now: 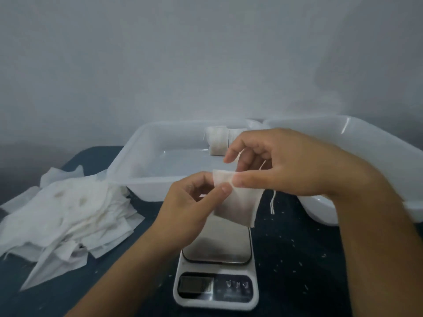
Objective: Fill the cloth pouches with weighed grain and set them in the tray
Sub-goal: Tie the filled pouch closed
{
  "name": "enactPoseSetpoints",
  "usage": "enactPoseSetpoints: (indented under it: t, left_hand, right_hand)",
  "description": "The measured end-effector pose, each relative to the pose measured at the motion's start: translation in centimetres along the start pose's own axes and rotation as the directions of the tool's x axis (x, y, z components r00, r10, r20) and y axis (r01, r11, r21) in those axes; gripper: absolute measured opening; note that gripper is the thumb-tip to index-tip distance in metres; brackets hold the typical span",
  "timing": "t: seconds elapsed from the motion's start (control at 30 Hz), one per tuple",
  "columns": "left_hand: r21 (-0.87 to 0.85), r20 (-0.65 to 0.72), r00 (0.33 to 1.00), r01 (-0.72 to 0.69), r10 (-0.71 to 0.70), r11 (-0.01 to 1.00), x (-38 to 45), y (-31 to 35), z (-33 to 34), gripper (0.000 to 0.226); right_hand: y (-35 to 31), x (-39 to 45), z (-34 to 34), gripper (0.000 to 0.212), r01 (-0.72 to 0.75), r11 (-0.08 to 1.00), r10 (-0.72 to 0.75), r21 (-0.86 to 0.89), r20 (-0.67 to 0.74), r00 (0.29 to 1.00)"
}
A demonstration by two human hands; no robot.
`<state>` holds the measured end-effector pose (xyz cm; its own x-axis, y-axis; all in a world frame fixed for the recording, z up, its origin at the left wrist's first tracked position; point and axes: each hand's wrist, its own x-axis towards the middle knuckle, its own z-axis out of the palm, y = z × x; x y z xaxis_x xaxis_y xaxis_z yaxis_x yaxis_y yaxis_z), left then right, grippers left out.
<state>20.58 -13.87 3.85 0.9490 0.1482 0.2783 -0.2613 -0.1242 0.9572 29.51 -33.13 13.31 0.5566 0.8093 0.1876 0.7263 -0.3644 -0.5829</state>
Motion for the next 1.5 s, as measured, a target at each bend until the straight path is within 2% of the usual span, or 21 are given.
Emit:
enactPoseSetpoints:
  t: [0.1,0.2,0.33,0.43,0.5,0.57,0.63,0.8,0.97,1.1,1.23,1.4,1.5]
  left_hand:
    - [-0.050,-0.062,0.996,0.063,-0.066,0.997,-1.1,-0.9,-1.4,0.017]
    - [-0.072,-0.069,0.990,0.116,-0.121,0.991,-1.6,-1.8,-2.3,0.021]
    - [-0.078,0.010,0.985,0.172,-0.172,0.982,-1.8,-2.7,-3.5,0.038]
    - [0.092,0.066,0.979,0.185,-0.192,0.978,-2.1,-3.4,-4.3,0.020]
    - [0.291,0.051,0.985,0.144,-0.165,0.946,-2.3,-3.9,-4.6,0.008]
    - [0.560,0.021,0.998,0.044,-0.067,0.827,-2.3,-4.2,-4.7,0.003]
    - [0.652,0.005,1.000,-0.007,0.005,0.758,-2.2,-4.4,-4.9,0.010]
    - [0.624,-0.148,0.989,0.088,0.007,0.776,-1.6,-4.9,-6.1,0.020]
    - [0.511,-0.288,0.953,0.231,-0.089,0.828,-0.8,-6.2,-6.9,0.011]
    - [0.442,-0.344,0.930,0.285,-0.133,0.851,-0.5,-7.2,-7.3,0.010]
    - [0.434,-0.354,0.925,0.294,-0.139,0.851,-0.4,-7.5,-7.3,0.010]
    - [0.408,-0.342,0.928,0.288,-0.148,0.866,-0.6,-7.1,-6.9,0.008]
    - [0.391,-0.275,0.948,0.265,-0.162,0.881,-0.9,-6.7,-6.5,0.003]
  right_hand:
    - [0.0,0.6,0.6,0.018,-0.023,0.996,0.029,-0.087,0.067,0.997]
    - [-0.4,1.2,1.5,0.007,-0.012,0.993,0.020,-0.116,0.073,0.997]
    - [-0.8,1.6,2.3,0.005,-0.036,0.990,0.052,-0.139,0.111,0.992]
    - [-0.2,2.2,3.1,0.005,-0.125,0.970,0.172,-0.210,0.223,0.960]
    - [0.5,2.8,4.3,0.005,-0.164,0.937,0.247,-0.308,0.253,0.935]
    - [1.1,3.3,5.3,0.008,-0.190,0.899,0.298,-0.395,0.234,0.925]
    - [1.3,3.6,5.8,0.016,-0.207,0.880,0.325,-0.428,0.222,0.919]
    - [0.6,2.9,4.4,0.031,-0.225,0.894,0.305,-0.388,0.158,0.939]
    - [-0.2,1.9,2.3,0.022,-0.232,0.941,0.213,-0.245,-0.102,0.972]
    - [0.0,1.4,1.4,0.015,-0.296,0.938,0.260,-0.181,-0.200,0.945]
    - [0.3,1.1,1.1,0.015,-0.366,0.915,0.343,-0.172,-0.149,0.927]
    - [0.6,1.4,1.8,0.015,-0.419,0.885,0.431,-0.202,0.019,0.902]
    - [0.9,1.9,2.5,0.024,-0.435,0.864,0.478,-0.253,0.144,0.866]
